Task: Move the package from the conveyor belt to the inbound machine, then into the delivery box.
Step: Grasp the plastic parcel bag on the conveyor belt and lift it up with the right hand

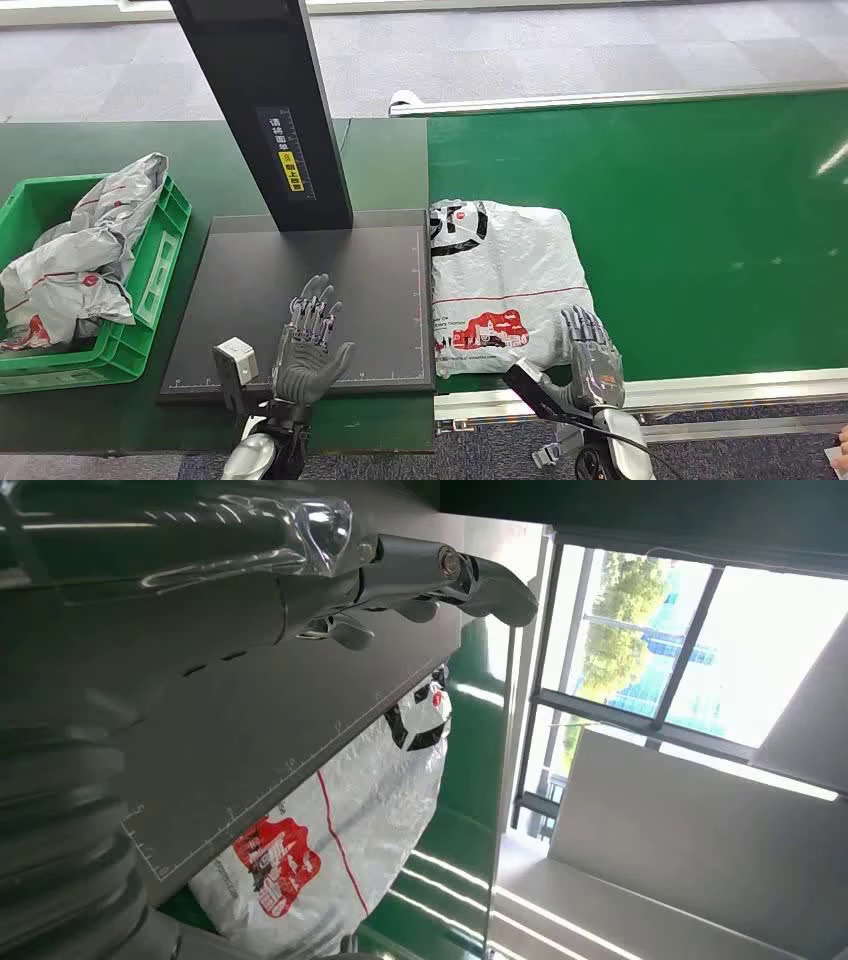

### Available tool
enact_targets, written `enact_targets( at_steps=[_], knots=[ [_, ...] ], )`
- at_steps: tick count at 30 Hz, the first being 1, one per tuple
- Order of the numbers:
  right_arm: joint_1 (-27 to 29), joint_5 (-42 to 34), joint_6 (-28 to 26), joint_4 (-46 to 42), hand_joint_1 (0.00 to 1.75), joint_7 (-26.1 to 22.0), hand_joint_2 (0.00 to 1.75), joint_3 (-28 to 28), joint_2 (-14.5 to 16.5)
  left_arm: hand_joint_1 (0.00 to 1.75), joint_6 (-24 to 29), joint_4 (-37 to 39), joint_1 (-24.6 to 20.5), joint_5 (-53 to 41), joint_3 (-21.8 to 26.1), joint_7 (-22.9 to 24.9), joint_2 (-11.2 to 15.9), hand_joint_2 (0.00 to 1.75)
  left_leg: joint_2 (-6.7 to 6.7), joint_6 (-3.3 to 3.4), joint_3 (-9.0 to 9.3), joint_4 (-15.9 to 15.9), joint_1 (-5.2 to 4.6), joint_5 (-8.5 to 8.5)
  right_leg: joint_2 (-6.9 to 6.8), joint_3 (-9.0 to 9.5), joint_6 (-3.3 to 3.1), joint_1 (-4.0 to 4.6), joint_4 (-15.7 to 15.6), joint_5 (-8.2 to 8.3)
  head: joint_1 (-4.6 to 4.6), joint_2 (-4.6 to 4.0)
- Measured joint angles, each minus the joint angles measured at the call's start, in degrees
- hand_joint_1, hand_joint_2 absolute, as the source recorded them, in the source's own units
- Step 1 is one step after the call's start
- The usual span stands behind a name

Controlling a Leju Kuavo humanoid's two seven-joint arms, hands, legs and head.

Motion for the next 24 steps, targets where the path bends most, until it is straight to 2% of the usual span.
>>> enact_targets(
  at_steps=[6,13,17,20,24],
  knots=[
    [-5.40,1.19,-1.63,9.49,0.00,0.07,1.75,0.00,-1.12,0.00,0.08,0.76,-0.69,0.63,-0.67,-0.24,0.38,1.75,0.01,0.00,-0.02,0.00,0.00,-0.01,0.01,-0.02,0.00,0.00,0.00,0.00,-0.01,0.00],
    [-12.43,5.37,-2.31,18.82,0.02,3.35,1.75,0.58,-2.80,0.00,0.20,2.11,-1.54,1.79,-1.94,-0.78,1.01,1.75,0.00,0.04,0.11,0.00,-0.01,0.00,0.00,0.13,0.01,-0.01,-0.01,0.00,0.01,0.00],
    [-14.89,8.60,-1.51,22.36,1.75,6.26,1.75,1.56,-3.57,0.00,0.28,2.55,-1.94,1.90,-2.69,-0.83,1.34,1.75,-0.02,0.05,0.29,0.00,-0.02,0.01,-0.02,0.29,0.02,-0.03,-0.02,0.00,0.00,0.00],
    [-16.14,9.30,-0.33,24.60,1.75,6.62,1.75,2.13,-4.44,0.00,0.46,2.79,-2.23,2.15,-3.20,-0.86,1.50,1.75,-0.06,0.06,0.31,0.01,-0.02,0.02,-0.06,0.34,0.02,-0.05,-0.02,0.00,0.01,0.00],
    [-16.57,6.21,-0.90,26.06,1.75,2.11,1.75,1.97,-4.94,0.00,1.03,3.17,-2.59,2.46,-3.81,-0.97,2.01,1.75,-0.05,0.08,0.29,0.01,-0.04,0.03,-0.07,0.33,0.03,-0.07,-0.02,0.01,0.00,0.00]
  ],
)
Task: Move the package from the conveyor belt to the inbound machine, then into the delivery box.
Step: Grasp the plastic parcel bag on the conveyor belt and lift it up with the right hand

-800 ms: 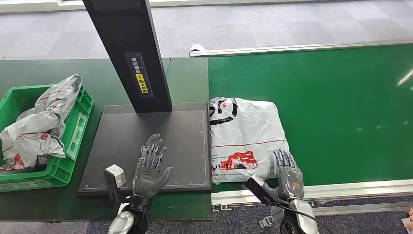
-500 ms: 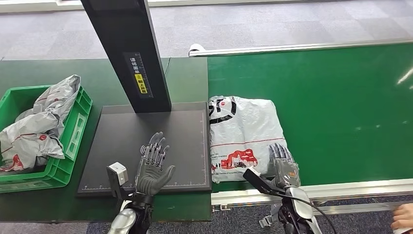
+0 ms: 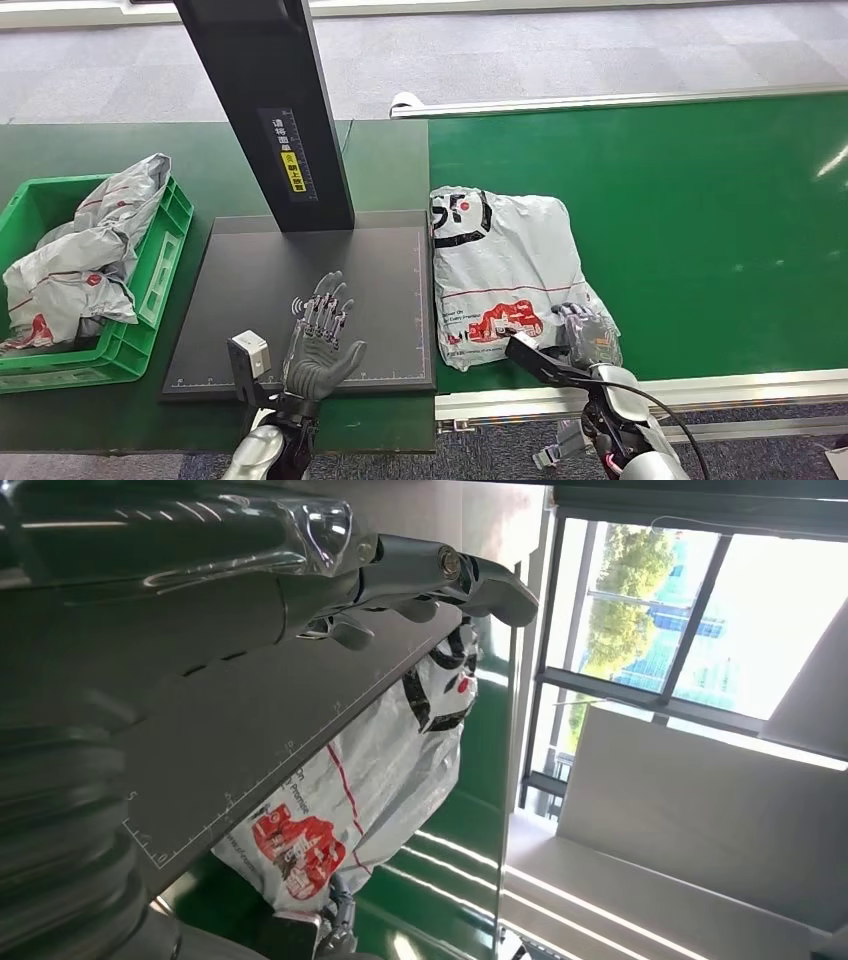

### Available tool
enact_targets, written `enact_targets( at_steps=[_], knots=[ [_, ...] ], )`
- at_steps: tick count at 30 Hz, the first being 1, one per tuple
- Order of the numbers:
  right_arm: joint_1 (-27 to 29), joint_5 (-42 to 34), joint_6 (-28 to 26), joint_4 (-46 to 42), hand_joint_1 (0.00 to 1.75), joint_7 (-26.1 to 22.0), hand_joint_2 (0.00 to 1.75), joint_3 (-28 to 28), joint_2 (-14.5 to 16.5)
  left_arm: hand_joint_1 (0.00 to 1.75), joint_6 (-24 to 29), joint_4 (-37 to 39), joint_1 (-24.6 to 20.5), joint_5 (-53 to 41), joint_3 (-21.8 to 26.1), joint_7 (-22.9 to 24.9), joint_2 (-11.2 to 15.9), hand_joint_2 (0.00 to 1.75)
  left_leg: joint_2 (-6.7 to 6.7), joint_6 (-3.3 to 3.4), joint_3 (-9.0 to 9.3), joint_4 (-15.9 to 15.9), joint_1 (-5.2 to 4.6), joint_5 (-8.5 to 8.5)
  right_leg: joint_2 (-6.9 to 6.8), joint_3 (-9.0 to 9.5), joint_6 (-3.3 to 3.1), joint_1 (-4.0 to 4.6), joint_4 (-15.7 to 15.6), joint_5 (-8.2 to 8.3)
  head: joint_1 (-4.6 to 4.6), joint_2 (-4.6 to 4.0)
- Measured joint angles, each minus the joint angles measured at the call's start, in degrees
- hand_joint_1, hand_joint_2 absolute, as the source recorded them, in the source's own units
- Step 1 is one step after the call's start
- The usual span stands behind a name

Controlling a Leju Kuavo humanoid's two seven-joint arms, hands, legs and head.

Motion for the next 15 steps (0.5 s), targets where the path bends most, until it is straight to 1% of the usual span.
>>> enact_targets(
  at_steps=[5,9,12,15],
  knots=[
    [0.35,-8.83,0.09,-0.16,1.75,-9.84,1.75,-2.00,0.66,0.00,1.18,0.39,-0.62,-0.28,-0.49,-1.26,0.79,1.75,0.00,-0.01,-0.08,0.00,0.01,0.00,0.00,-0.09,0.00,0.03,0.01,-0.01,-0.01,0.00],
    [2.54,-19.35,3.41,-3.47,1.75,-17.51,1.75,-3.93,2.04,0.00,3.46,-0.22,-1.43,-3.07,-0.39,-2.46,1.61,1.75,0.00,-0.01,-0.16,0.00,0.03,-0.01,0.00,-0.15,-0.01,0.06,0.01,-0.01,0.00,0.00],
    [4.87,-24.97,5.63,-7.71,1.75,-19.46,1.75,-4.44,3.07,0.00,4.52,-1.64,-2.05,-4.83,-0.03,-2.60,2.26,1.75,0.00,-0.01,-0.18,-0.01,0.03,-0.01,0.00,-0.17,-0.02,0.06,0.02,-0.02,-0.01,0.00],
    [6.23,-25.96,6.15,-10.49,1.75,-19.59,1.75,-4.49,3.62,0.00,4.68,-2.48,-2.40,-5.16,0.25,-2.58,2.67,1.75,0.01,-0.01,-0.18,-0.01,0.03,0.00,0.00,-0.17,-0.02,0.05,0.02,-0.02,0.00,0.00]
  ],
)
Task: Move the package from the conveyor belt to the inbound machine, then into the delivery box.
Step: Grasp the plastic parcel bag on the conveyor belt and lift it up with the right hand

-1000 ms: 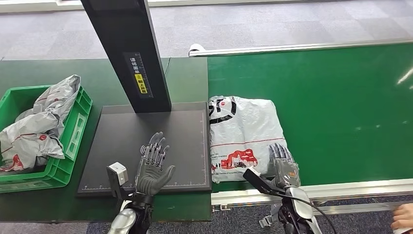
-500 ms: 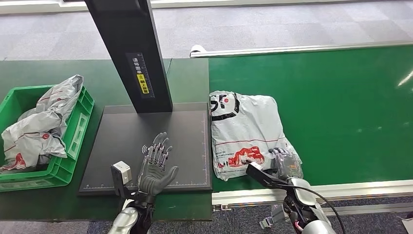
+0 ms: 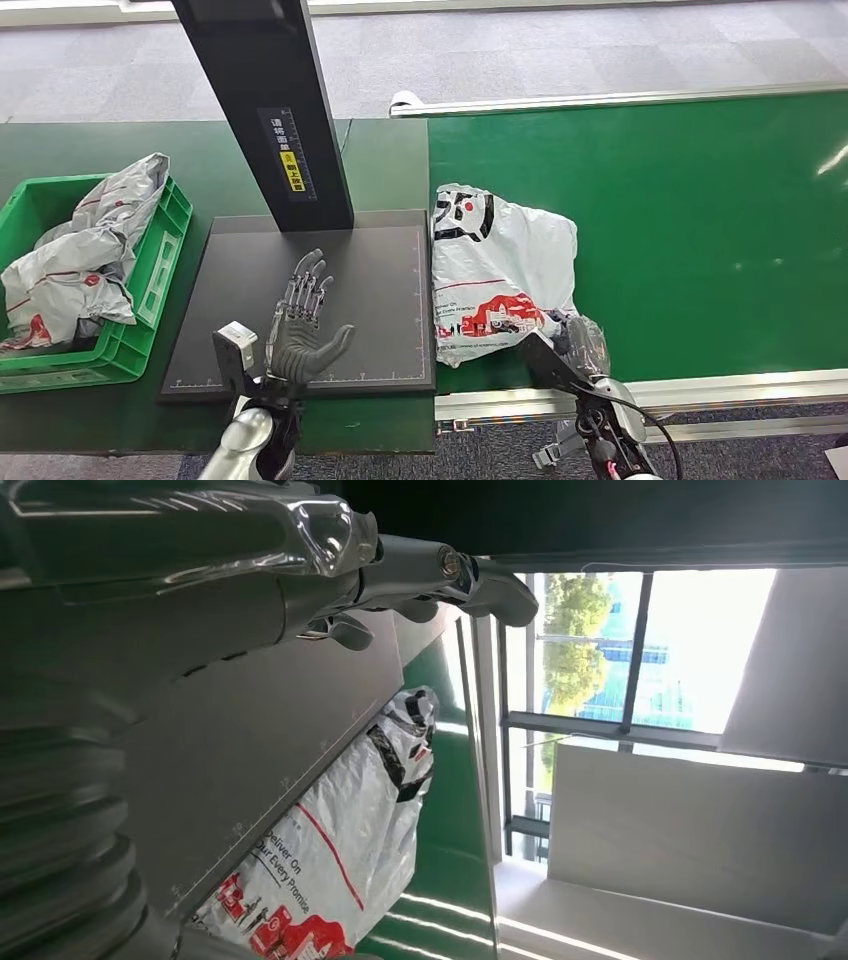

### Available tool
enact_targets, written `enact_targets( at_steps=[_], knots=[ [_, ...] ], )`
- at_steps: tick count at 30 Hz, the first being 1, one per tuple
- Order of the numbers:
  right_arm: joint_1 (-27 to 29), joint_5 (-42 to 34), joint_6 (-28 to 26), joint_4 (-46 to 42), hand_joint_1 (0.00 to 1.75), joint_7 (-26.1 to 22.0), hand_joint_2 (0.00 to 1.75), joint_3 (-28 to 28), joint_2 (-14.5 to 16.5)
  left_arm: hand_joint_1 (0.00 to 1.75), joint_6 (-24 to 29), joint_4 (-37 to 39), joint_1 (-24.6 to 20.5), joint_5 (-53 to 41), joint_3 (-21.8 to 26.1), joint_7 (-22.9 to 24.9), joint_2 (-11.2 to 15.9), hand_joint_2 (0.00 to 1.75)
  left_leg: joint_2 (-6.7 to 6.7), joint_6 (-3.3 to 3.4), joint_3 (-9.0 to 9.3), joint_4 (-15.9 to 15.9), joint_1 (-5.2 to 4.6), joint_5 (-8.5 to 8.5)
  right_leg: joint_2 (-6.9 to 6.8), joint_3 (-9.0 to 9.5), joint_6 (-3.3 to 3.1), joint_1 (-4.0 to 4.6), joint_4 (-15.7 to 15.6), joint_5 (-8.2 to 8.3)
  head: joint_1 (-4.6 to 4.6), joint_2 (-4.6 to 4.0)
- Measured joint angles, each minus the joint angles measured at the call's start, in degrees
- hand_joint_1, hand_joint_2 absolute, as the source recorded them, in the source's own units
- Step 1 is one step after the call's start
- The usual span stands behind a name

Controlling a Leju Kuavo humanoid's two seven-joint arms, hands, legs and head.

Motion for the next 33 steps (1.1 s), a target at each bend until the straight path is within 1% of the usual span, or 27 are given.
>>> enact_targets(
  at_steps=[8,10,11,13,15,18,21,23,26,29,33],
  knots=[
    [1.20,-0.43,0.48,-3.00,1.75,-0.07,1.75,-0.12,0.47,0.00,0.02,-0.63,-0.05,-0.28,0.24,-0.02,0.50,1.75,0.00,0.00,0.00,0.00,-0.01,0.00,0.00,-0.02,0.00,-0.02,0.00,0.00,0.00,0.00],
    [1.82,-2.12,1.13,-4.15,1.75,-0.73,1.75,-0.26,0.64,0.00,0.38,-0.90,-0.07,-0.96,0.26,-0.33,0.63,1.75,-0.02,0.00,-0.01,0.00,-0.01,0.00,-0.01,-0.02,0.00,-0.01,0.00,0.00,0.00,0.00],
    [2.70,-4.27,1.96,-5.90,1.75,-1.30,1.75,-0.32,0.76,0.00,0.85,-1.39,-0.08,-1.93,0.31,-0.67,0.79,1.75,-0.06,0.00,-0.03,0.00,0.00,0.00,-0.04,-0.03,0.00,-0.01,0.00,0.00,0.01,0.00],
    [5.84,-10.06,4.07,-12.35,1.75,-2.13,1.75,-0.11,1.05,0.00,2.33,-3.22,-0.23,-5.10,0.67,-1.47,1.43,1.75,-0.21,-0.01,-0.08,0.00,0.01,0.00,-0.12,-0.05,0.00,0.01,0.00,-0.01,-0.01,0.00],
    [10.01,-14.44,5.71,-21.84,1.75,-1.94,1.75,0.75,1.21,0.00,4.39,-5.65,-0.73,-9.30,1.47,-2.05,2.43,1.75,-0.29,-0.01,-0.14,0.00,0.01,0.00,-0.17,-0.10,0.00,0.01,0.01,-0.02,-0.01,0.00],
    [15.04,-16.25,7.73,-36.11,1.75,-0.99,1.75,2.57,0.86,0.00,8.12,-8.98,-2.17,-15.63,3.40,-2.27,4.23,1.75,-0.22,-0.01,-0.23,-0.01,0.02,0.01,-0.15,-0.18,-0.01,0.02,0.02,-0.02,-0.01,0.00],
    [16.34,-16.55,11.04,-46.81,1.75,0.01,1.75,4.45,-0.75,0.00,9.98,-10.82,-4.48,-19.01,6.44,-1.51,6.25,1.75,-0.17,-0.01,-0.20,-0.01,0.01,0.03,-0.13,-0.18,-0.01,0.02,0.02,-0.01,-0.01,0.00],
    [15.29,-16.78,13.16,-51.20,1.75,0.44,1.75,5.56,-2.21,0.00,9.82,-11.01,-6.05,-19.80,8.81,-1.05,7.39,1.75,-0.18,-0.01,-0.18,-0.01,0.01,0.07,-0.13,-0.14,-0.01,0.01,0.02,0.01,0.01,0.00],
    [11.61,-17.48,16.53,-54.32,1.75,1.32,1.75,7.31,-4.23,0.00,9.16,-10.39,-8.29,-20.55,12.18,-0.93,8.62,1.75,-0.17,-0.01,-0.17,-0.01,0.00,0.14,-0.13,-0.12,0.01,0.00,0.03,0.07,0.01,0.00],
    [6.19,-18.01,19.70,-54.90,1.75,2.84,1.75,9.91,-5.35,0.00,8.99,-9.03,-10.55,-20.88,14.81,-0.93,9.72,1.75,-0.14,-0.02,-0.15,0.00,0.00,0.17,-0.11,-0.12,0.00,0.00,0.04,0.13,0.00,0.00],
    [-2.48,-16.82,23.45,-52.80,1.75,6.35,1.75,16.00,-5.27,0.00,8.91,-6.52,-13.46,-21.29,17.51,-0.72,11.03,1.75,-0.08,-0.08,-0.16,0.00,0.02,0.21,-0.07,-0.17,-0.01,0.03,0.11,0.14,0.00,0.00]
  ],
)
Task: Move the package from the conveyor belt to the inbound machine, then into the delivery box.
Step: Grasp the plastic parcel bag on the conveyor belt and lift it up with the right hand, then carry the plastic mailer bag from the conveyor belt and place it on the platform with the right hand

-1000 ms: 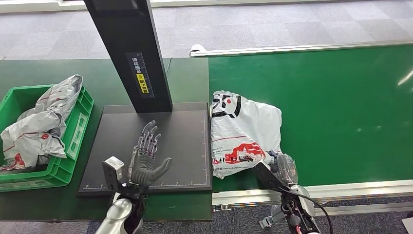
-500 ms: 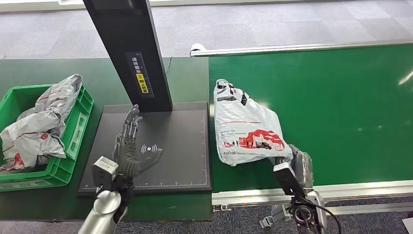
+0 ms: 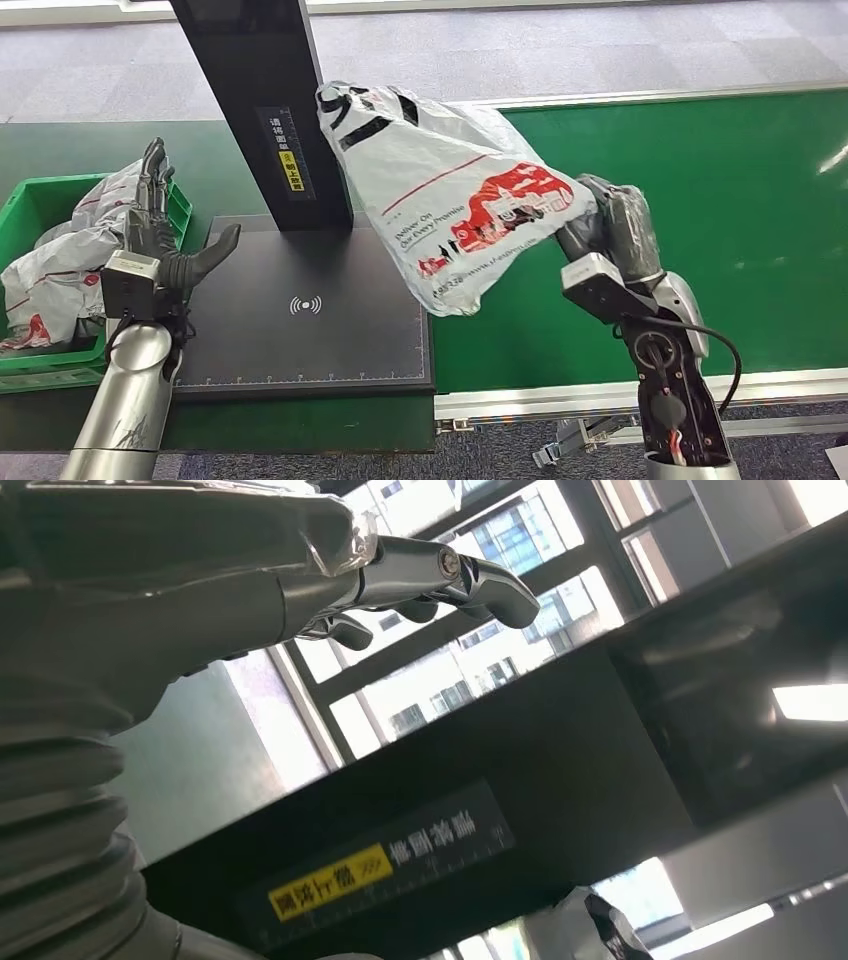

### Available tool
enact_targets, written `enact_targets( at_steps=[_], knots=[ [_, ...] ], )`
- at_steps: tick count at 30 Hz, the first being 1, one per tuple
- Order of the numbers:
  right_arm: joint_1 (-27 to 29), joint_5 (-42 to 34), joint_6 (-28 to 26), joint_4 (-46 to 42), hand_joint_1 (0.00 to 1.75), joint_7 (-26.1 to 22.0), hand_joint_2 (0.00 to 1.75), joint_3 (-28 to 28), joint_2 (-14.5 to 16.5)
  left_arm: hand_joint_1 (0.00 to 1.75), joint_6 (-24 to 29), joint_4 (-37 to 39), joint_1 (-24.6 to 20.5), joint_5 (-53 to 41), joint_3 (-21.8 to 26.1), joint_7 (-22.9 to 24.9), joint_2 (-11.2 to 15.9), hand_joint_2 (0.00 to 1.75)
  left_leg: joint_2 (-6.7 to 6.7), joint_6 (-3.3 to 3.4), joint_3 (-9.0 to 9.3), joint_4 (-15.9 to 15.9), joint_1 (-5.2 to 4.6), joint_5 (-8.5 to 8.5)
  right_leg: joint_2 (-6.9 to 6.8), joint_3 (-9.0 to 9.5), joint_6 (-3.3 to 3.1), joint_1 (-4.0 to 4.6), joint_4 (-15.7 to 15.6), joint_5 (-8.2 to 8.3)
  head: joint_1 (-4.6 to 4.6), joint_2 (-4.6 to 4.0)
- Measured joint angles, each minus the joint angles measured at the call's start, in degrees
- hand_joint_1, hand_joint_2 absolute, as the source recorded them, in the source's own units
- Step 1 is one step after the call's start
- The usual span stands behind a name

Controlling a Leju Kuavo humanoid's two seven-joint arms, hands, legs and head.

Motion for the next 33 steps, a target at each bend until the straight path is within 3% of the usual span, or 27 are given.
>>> enact_targets(
  at_steps=[5,12,19,23,33],
  knots=[
    [-9.53,-0.84,0.92,7.90,1.75,2.47,1.75,9.47,2.02,0.00,-0.48,3.29,-3.00,-0.60,1.74,0.26,0.99,1.75,0.05,-0.06,0.01,0.00,0.04,0.04,0.02,-0.04,-0.02,0.05,0.03,-0.01,-0.01,0.00],
    [-13.40,-3.15,3.72,13.97,1.75,3.54,1.75,15.37,3.63,0.00,-0.58,5.14,-4.01,-0.71,2.70,0.33,1.84,1.75,0.08,-0.06,-0.08,0.00,0.03,0.02,0.07,-0.05,-0.02,0.03,0.04,-0.02,0.03,0.00],
    [-15.82,-6.77,8.12,31.35,1.75,1.78,1.75,23.30,13.80,0.00,-1.61,7.28,-6.31,0.50,4.45,1.50,3.38,1.75,0.15,-0.13,0.00,-0.01,0.18,0.05,0.13,-0.11,-0.07,0.17,0.12,-0.03,0.01,0.00],
    [-16.02,-8.94,9.13,38.92,0.06,0.82,1.75,26.29,18.28,0.00,-2.01,7.95,-6.54,0.04,6.01,1.89,3.91,1.75,0.15,-0.18,-0.02,-0.01,0.23,0.05,0.13,-0.13,-0.12,0.21,0.15,-0.07,0.02,0.00],
    [-18.11,-13.78,16.86,47.47,0.00,3.39,1.75,30.23,22.23,0.00,-2.81,8.57,-6.96,-3.04,8.55,3.17,4.27,1.75,0.11,-0.18,-0.05,0.00,0.18,0.05,0.11,-0.13,-0.12,0.17,0.13,-0.06,0.03,0.00]
  ],
)
